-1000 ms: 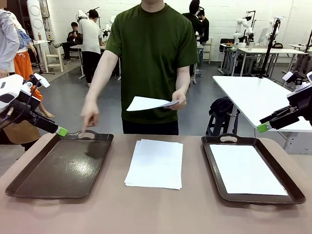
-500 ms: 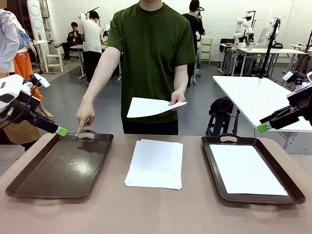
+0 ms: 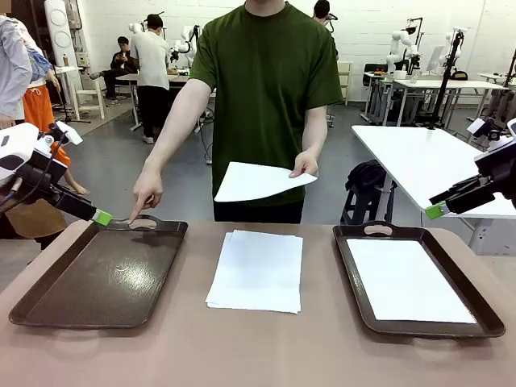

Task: Sort the A4 documents.
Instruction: Receive the A4 Paper.

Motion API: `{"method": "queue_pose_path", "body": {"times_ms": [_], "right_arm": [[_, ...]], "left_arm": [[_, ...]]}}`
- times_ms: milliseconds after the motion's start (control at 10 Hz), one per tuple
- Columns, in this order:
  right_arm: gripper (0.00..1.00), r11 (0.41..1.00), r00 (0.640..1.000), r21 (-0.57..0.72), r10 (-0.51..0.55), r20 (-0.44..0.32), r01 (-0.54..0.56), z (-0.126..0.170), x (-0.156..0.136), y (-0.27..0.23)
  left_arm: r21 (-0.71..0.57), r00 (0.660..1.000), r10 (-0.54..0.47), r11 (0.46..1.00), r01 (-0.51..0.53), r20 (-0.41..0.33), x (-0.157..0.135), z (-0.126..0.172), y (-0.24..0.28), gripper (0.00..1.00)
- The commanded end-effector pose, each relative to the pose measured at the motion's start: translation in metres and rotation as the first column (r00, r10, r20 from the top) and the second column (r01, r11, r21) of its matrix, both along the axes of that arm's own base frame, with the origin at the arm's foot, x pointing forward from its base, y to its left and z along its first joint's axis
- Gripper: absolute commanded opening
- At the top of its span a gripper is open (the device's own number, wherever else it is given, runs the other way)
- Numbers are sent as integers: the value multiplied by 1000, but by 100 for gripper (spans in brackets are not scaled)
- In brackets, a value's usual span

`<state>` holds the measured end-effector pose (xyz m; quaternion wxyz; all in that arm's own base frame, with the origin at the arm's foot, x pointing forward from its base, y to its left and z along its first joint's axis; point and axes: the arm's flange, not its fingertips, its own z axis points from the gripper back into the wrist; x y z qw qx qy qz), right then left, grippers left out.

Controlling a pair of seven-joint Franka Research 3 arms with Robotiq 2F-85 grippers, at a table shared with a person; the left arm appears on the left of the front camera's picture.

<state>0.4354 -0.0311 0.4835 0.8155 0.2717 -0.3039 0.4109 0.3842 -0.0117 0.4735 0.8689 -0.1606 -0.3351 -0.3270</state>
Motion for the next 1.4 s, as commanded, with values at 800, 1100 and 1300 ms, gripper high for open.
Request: {"method": "queue_pose_path", "body": {"times_ms": [800, 1100, 1300], "right_arm": [[100, 1000, 1000, -5, -3, 11, 3, -1, 0, 1], [100, 1000, 1000, -5, -3, 11, 3, -1, 0, 1], [100, 1000, 1000, -5, -3, 11, 3, -1, 0, 1]], "left_arm": [[-305, 934, 48, 938, -164, -353, 142, -6, -63, 100], [-469, 895, -54, 865, -179, -443, 190, -5, -102, 100], [-569, 871, -141, 803, -178, -471, 209, -4, -119, 100]]}}
